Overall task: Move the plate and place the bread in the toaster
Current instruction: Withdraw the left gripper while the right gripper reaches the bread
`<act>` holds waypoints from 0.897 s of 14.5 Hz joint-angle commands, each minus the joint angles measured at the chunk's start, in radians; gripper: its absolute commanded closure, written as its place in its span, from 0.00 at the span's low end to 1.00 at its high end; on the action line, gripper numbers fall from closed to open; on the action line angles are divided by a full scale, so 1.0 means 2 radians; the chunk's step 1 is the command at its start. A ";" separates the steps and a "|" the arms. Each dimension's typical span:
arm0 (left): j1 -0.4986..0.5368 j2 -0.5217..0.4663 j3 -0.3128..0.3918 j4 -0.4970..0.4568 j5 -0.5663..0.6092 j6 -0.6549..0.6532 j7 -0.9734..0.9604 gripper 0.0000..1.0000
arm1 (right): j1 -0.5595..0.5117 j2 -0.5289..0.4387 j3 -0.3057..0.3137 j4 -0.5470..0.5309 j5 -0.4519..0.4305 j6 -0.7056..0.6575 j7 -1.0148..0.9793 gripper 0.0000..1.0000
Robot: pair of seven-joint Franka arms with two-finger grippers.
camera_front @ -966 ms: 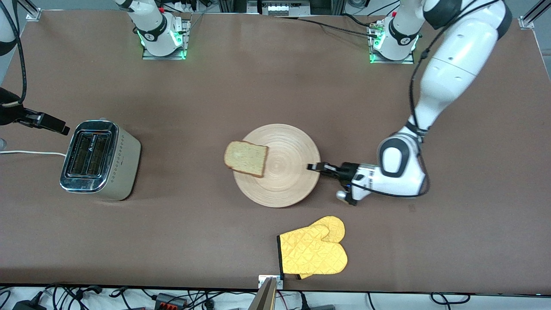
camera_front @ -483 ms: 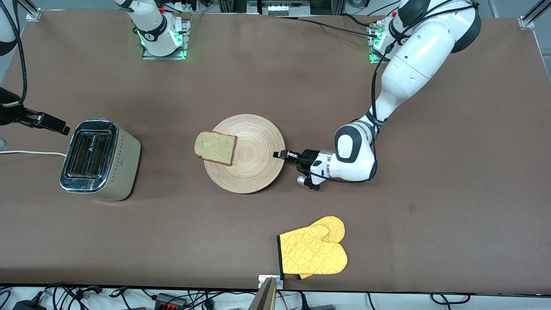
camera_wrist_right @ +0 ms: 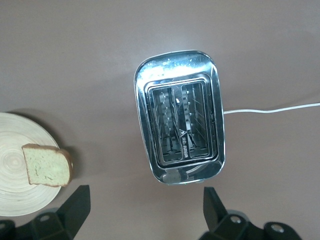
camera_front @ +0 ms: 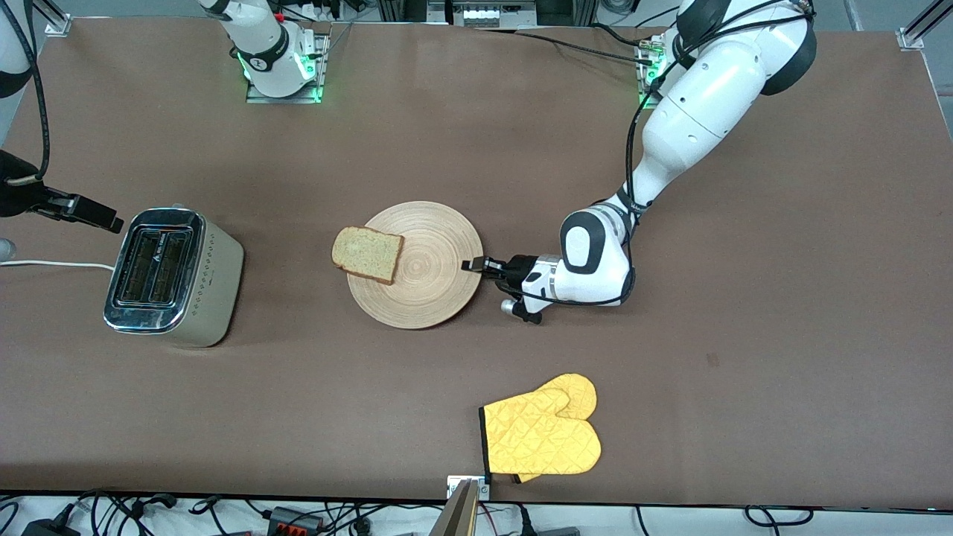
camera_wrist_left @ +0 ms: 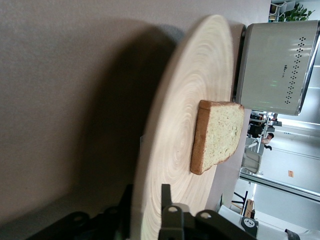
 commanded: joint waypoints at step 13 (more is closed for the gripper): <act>0.167 -0.119 0.005 -0.003 0.437 -0.238 -0.013 0.00 | 0.047 0.033 0.008 -0.005 0.092 -0.024 0.109 0.00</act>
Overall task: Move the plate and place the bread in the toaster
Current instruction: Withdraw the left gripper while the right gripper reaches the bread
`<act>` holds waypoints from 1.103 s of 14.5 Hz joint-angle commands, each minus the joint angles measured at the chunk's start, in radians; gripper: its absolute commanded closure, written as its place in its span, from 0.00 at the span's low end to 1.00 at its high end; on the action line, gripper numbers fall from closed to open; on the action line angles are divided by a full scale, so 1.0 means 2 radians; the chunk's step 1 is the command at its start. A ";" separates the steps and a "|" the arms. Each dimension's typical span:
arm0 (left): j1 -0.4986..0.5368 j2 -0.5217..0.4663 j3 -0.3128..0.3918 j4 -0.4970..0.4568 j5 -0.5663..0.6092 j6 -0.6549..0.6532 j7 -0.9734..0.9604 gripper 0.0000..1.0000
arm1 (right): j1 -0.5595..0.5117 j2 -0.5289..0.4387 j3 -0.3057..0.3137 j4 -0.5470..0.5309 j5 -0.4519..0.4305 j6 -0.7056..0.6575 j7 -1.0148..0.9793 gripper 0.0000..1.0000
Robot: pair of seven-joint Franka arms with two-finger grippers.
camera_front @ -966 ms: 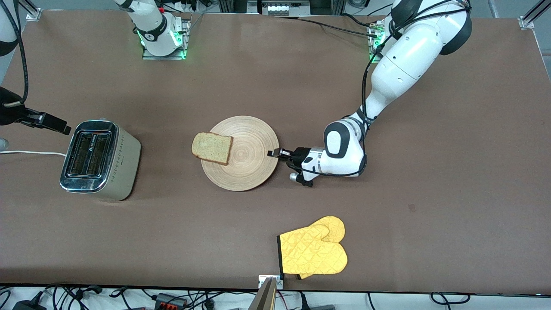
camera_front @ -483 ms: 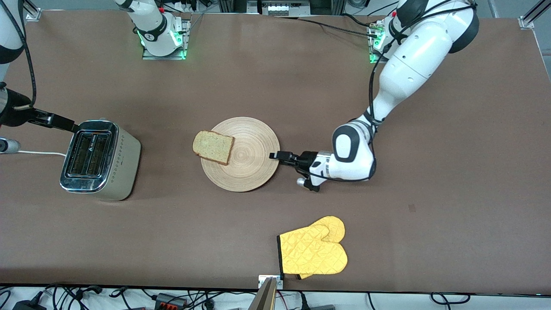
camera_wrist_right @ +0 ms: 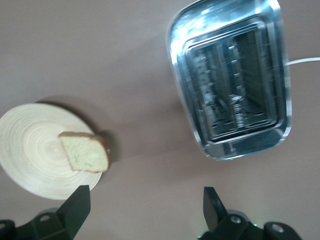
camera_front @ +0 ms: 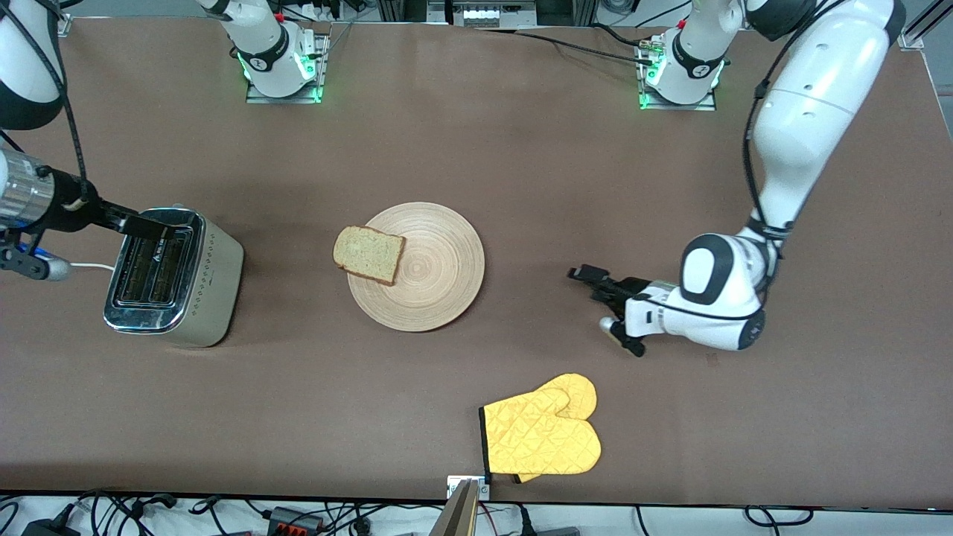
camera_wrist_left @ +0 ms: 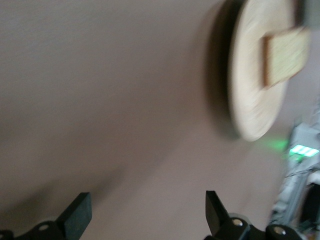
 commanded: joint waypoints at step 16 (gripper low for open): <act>0.022 -0.196 0.024 0.191 0.282 -0.232 -0.216 0.00 | 0.109 -0.021 0.009 -0.328 0.148 0.427 -0.143 0.00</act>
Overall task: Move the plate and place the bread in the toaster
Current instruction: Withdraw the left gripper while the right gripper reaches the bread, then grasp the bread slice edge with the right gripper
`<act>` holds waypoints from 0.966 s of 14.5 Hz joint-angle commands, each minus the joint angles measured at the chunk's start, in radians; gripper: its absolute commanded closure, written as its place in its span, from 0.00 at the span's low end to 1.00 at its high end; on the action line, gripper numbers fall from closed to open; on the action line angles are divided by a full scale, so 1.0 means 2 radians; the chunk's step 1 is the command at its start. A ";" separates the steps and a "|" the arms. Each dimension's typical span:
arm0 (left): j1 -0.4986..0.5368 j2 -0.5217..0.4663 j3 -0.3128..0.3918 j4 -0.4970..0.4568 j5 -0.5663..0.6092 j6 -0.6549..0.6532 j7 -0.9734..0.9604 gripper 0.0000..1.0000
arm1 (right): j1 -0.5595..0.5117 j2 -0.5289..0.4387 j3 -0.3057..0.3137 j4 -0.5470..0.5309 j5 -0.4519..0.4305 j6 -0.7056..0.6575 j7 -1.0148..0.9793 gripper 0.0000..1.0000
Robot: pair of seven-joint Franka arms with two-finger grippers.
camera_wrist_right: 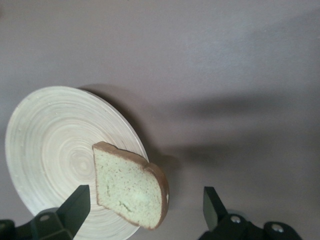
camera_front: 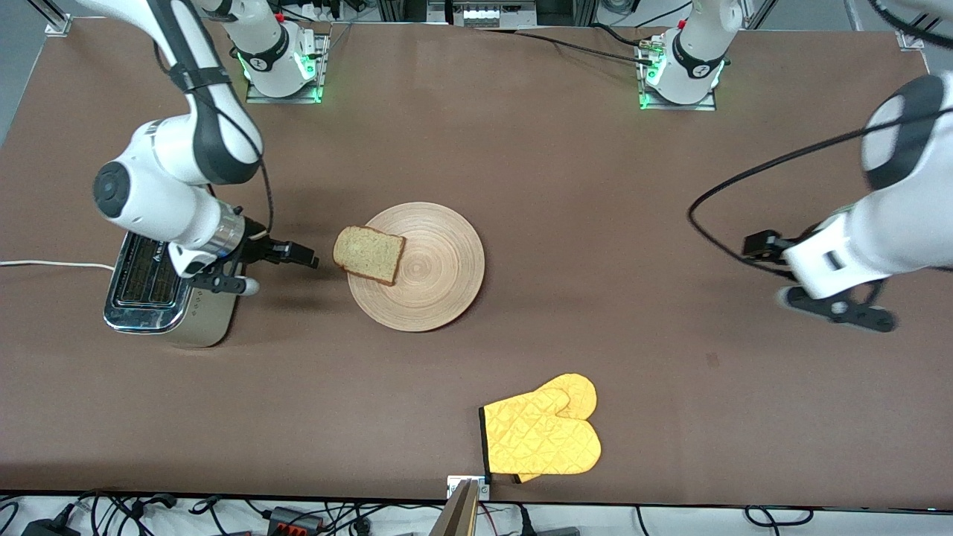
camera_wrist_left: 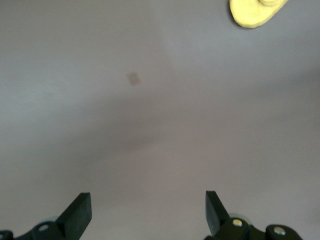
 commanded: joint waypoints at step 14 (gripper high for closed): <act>-0.105 -0.256 0.186 -0.297 -0.089 0.122 -0.016 0.00 | 0.015 0.013 -0.001 -0.103 0.279 0.103 -0.279 0.00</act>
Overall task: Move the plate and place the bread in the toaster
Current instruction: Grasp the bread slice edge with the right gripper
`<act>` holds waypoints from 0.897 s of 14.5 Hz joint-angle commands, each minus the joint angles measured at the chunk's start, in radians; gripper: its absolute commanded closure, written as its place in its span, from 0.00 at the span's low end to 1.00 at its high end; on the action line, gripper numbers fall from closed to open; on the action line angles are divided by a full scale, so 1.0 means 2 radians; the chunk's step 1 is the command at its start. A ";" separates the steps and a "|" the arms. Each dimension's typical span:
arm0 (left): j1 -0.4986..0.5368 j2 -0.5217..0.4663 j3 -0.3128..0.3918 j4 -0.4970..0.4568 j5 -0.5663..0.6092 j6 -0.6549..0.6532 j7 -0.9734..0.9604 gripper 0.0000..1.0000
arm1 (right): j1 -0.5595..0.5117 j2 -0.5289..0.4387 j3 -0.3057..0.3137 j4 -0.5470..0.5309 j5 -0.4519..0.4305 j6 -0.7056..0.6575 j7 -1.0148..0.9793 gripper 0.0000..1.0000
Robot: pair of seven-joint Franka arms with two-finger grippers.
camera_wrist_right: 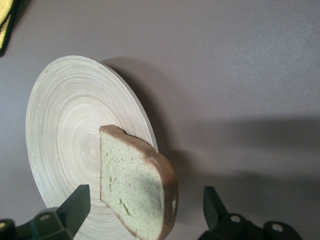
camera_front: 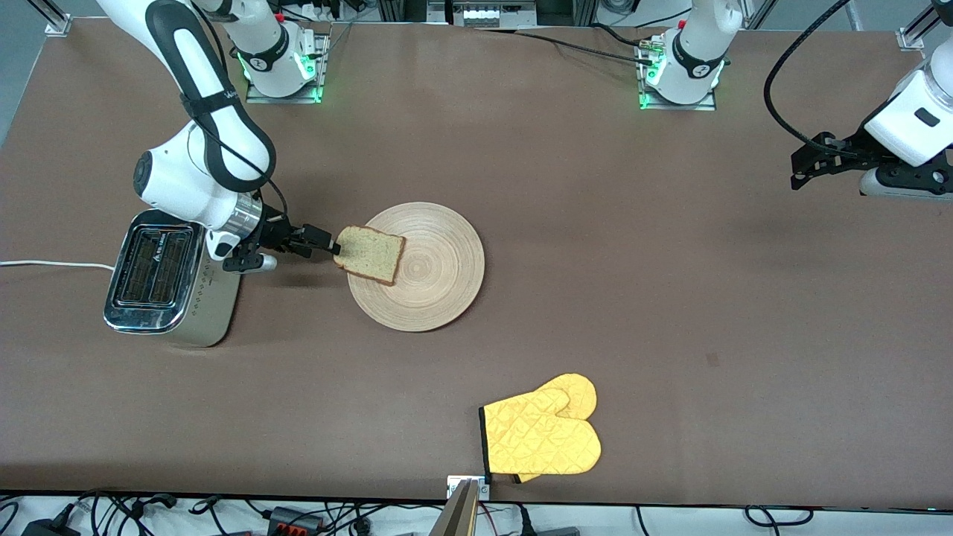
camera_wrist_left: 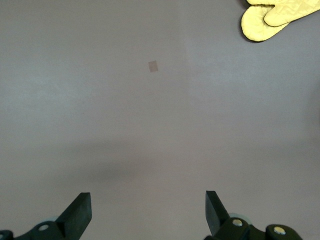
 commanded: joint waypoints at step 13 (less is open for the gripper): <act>-0.006 0.001 0.002 0.011 0.000 -0.007 0.010 0.00 | 0.027 0.037 0.002 -0.006 0.098 0.038 -0.087 0.13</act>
